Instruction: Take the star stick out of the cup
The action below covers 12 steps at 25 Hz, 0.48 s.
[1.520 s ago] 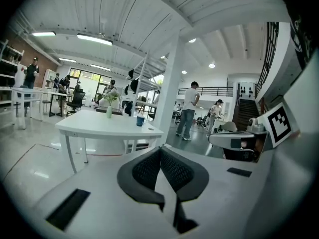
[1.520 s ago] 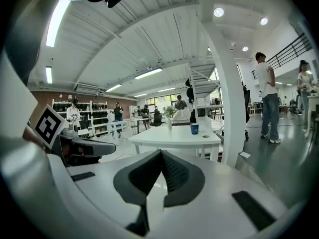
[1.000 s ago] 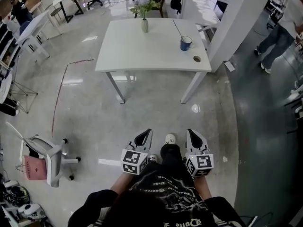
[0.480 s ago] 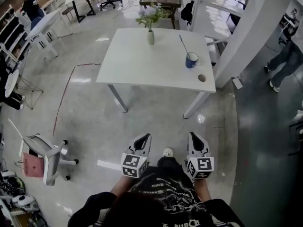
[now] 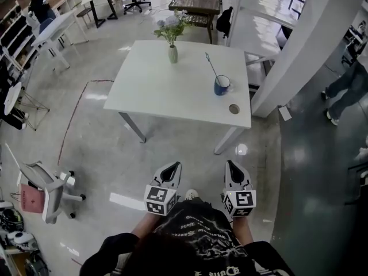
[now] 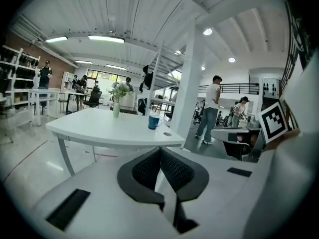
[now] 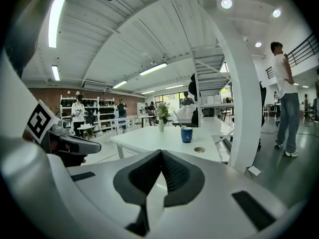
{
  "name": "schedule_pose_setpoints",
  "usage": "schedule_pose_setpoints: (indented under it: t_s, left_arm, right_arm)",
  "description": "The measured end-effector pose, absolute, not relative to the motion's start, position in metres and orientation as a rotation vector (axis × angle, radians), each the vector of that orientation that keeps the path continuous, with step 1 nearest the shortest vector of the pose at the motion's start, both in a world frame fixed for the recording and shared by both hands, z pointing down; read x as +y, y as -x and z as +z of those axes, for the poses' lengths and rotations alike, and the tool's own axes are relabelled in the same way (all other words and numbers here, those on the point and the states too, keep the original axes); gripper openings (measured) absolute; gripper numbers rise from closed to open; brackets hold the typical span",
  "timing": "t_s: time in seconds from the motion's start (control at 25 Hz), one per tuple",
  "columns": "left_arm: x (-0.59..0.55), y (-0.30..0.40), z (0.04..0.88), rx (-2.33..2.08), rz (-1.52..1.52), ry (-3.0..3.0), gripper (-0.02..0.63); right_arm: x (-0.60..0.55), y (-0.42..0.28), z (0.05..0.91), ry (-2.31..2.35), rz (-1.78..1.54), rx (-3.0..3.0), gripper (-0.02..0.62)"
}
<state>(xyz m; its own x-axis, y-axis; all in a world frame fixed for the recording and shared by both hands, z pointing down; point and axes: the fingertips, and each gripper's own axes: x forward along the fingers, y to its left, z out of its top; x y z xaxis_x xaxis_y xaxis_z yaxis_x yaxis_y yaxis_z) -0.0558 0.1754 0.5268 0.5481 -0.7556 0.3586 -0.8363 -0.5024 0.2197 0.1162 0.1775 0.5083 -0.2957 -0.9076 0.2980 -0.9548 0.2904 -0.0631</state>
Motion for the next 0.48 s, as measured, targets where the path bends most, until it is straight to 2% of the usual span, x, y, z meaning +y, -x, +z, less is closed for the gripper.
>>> schedule_pose_setpoints:
  t_s: [0.48]
  left_arm:
    - [0.143,0.006,0.537,-1.25,0.296,-2.385,0.02]
  right_arm:
    - [0.154,-0.155,0.526,-1.734,0.407,-2.341,0.008]
